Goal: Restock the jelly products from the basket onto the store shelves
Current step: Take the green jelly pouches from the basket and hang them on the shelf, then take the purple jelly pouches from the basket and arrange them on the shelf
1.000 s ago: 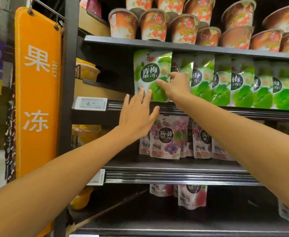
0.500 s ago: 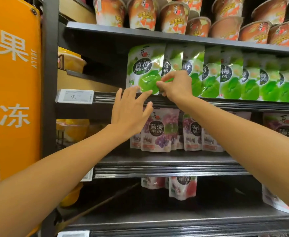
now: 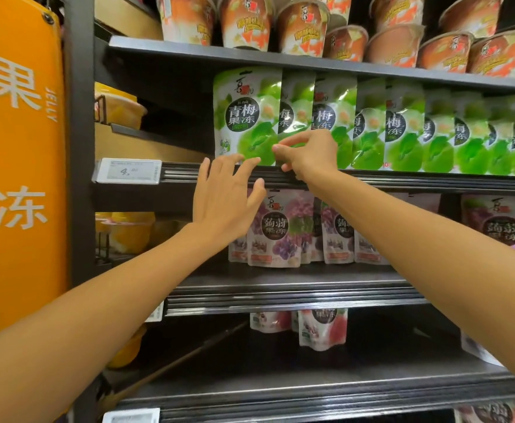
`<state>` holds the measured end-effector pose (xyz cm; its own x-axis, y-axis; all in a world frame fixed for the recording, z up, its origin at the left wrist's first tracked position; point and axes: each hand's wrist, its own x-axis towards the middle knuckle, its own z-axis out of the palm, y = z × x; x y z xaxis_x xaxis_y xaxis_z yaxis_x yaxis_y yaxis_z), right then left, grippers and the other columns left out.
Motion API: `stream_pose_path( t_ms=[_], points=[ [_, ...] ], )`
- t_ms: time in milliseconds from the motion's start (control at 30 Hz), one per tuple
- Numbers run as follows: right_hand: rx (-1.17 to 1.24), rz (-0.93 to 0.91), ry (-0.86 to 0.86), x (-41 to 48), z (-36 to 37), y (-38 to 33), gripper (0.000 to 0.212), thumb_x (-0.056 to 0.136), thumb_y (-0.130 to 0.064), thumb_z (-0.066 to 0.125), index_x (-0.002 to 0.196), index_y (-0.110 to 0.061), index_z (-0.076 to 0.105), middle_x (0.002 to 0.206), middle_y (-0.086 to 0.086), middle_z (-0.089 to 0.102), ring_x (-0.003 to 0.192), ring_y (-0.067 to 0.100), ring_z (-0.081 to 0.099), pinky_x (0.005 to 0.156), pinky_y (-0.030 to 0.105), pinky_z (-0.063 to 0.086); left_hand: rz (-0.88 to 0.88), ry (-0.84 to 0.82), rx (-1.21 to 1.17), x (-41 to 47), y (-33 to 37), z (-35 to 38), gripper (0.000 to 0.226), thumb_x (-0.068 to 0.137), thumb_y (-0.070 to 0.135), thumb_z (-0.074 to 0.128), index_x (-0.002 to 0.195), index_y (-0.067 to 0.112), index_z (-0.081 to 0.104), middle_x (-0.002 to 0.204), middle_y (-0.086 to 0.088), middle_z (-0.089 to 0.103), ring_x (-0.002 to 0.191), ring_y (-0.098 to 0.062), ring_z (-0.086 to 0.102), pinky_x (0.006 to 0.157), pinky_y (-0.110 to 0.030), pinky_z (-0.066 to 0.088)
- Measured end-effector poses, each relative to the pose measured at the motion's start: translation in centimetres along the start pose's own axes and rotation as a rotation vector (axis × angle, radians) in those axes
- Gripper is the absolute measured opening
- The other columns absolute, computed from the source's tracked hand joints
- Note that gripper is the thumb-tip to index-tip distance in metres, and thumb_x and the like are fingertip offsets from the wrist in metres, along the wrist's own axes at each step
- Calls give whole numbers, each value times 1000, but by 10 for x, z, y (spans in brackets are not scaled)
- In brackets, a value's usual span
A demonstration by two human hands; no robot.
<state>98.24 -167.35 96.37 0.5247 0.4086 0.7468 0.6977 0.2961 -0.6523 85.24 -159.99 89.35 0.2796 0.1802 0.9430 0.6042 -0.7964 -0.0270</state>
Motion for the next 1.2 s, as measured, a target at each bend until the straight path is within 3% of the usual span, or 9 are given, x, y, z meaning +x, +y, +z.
stream_pose_path(
  t_ms=[167,300,433,567,767,900,1000,1100,1200],
  points=[
    [20,-43,35,-16,-2,9,6,88,-22,73,85,-19,69,84,0,73,59,10,68,44,14,45,25,7,-179,-12,9,-10,42,100,32,44,141,25,49,141,2,51,139,-16,37,121,-39,10],
    [75,-130,91,-42,-9,21,5,88,-19,66,93,-17,67,90,-2,68,86,20,69,82,41,57,2,46,-453,-34,24,-16,33,95,18,53,127,21,59,126,7,59,124,-11,47,110,-33,32],
    [207,-116,37,-87,-23,43,8,89,-11,63,89,-18,67,82,7,71,67,13,66,62,29,55,-111,-5,-768,-74,39,-14,16,94,11,53,98,20,66,91,14,61,87,-4,53,77,-11,39],
    [239,20,-79,-163,-39,95,12,91,-8,60,92,-17,68,77,5,73,61,3,64,56,17,51,-270,-309,-1027,-142,58,7,22,95,12,52,85,24,67,83,13,67,81,-1,61,71,-9,44],
    [180,566,-250,-311,-80,227,14,87,-10,59,90,-16,72,70,2,72,54,9,60,50,20,49,-691,-735,-1146,-322,98,59,33,95,3,50,78,25,68,70,16,67,66,6,61,60,-9,44],
    [58,978,-412,-427,-120,324,13,92,-9,61,84,-14,70,64,1,70,48,6,59,44,19,45,-1058,-935,-1043,-463,142,81,30,96,-3,48,79,14,65,72,8,64,56,7,58,55,-11,43],
    [14,1276,-517,-505,-153,394,14,98,-7,52,95,-5,66,71,3,70,54,11,64,47,19,49,-1345,-1061,-898,-568,180,94,26,98,-4,44,89,4,67,77,-1,63,48,7,56,52,-12,41],
    [118,1524,-508,-566,-179,453,29,103,-5,34,96,4,60,70,8,69,54,18,63,44,18,48,-1637,-1067,-745,-662,215,107,20,98,-4,46,102,-6,66,73,-5,59,43,7,54,44,-7,39],
    [219,1747,-593,-627,-190,509,39,103,-2,21,87,-1,57,53,3,68,41,11,62,35,15,42,-1870,-1029,-609,-748,243,121,20,97,-7,47,88,1,64,64,2,62,41,5,55,42,-8,39]
  ],
)
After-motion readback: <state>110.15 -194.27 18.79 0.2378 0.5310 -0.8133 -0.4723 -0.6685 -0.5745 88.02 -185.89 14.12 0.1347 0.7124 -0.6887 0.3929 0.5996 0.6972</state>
